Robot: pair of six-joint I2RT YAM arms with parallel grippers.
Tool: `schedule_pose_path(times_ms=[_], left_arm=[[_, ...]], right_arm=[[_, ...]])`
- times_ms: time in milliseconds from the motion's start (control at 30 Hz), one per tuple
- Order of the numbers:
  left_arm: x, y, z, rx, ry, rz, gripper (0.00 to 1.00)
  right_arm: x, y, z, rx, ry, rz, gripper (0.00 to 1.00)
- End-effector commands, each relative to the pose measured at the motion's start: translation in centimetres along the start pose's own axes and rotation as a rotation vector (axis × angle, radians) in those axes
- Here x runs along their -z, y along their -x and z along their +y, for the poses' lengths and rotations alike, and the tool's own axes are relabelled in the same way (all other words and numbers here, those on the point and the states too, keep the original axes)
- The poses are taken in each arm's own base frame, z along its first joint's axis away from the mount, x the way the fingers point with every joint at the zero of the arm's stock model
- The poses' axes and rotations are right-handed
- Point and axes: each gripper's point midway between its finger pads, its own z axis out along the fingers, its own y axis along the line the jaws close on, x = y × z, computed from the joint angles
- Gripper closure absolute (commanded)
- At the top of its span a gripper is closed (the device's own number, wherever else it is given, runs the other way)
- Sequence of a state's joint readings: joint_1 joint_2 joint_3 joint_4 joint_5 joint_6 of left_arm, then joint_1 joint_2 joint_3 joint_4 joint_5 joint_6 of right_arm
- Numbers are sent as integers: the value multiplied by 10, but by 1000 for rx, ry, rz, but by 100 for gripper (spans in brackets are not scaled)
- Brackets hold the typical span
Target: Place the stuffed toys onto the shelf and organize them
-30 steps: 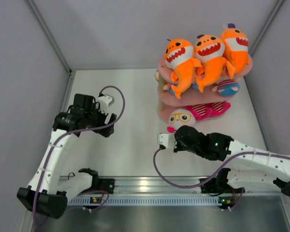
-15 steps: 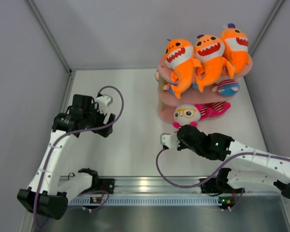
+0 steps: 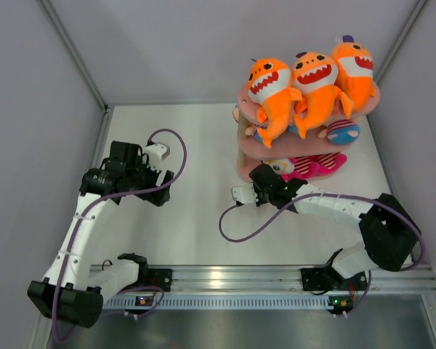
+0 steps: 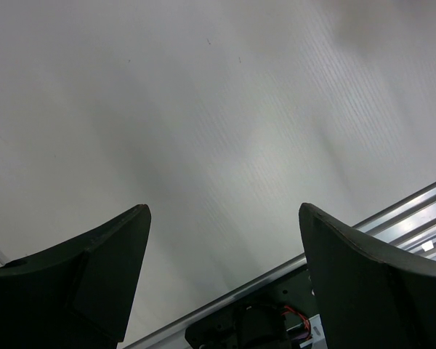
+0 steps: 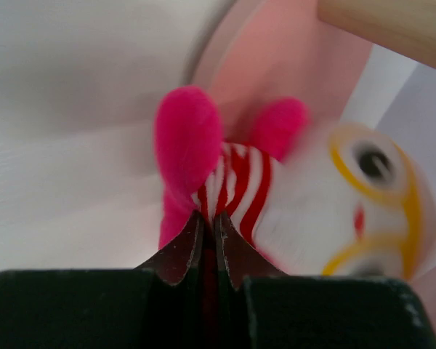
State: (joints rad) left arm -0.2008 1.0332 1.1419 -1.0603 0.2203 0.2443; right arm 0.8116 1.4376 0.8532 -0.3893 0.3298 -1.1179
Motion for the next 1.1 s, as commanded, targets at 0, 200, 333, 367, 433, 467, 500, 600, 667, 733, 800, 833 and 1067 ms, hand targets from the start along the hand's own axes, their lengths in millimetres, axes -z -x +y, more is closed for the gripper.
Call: schedule_pose_path(times_ms=[0, 200, 333, 367, 433, 467, 500, 600, 667, 733, 800, 833, 1067], left_arm=[[-3, 7, 1, -22, -12, -34, 11], [-6, 7, -2, -23, -30, -33, 11], [-7, 7, -2, -25, -34, -29, 11], [-8, 7, -2, -23, -36, -27, 11], [-7, 7, -2, -25, -37, -30, 11], [-8, 7, -3, -27, -39, -29, 11], [-8, 7, -3, -28, -38, -29, 11], [-8, 7, -2, -28, -34, -28, 11], [-6, 7, 2, -31, -12, -27, 11], [-5, 5, 8, -47, 21, -27, 11], [-5, 2, 13, -49, 53, -21, 11], [-6, -1, 18, -46, 82, -9, 11], [-2, -8, 31, -45, 173, -9, 10]], right_arm=[[8, 8, -83, 29, -240, -25, 100], [-1, 25, -68, 104, -96, -95, 100], [-2, 20, -89, 45, -174, -100, 100], [-3, 16, -92, 39, -183, -82, 100], [-6, 8, -91, 41, -172, -51, 96], [-8, 8, -88, 47, -161, -47, 95], [-11, 5, -83, 48, -150, -41, 88], [-13, 3, -79, 46, -160, -37, 68], [-12, 3, -77, 38, -166, -40, 53], [-8, 2, -76, 27, -169, -37, 41], [0, 2, -74, 18, -182, -44, 37], [3, 2, -73, 17, -185, -42, 37], [59, 30, -65, -117, -242, -173, 25]])
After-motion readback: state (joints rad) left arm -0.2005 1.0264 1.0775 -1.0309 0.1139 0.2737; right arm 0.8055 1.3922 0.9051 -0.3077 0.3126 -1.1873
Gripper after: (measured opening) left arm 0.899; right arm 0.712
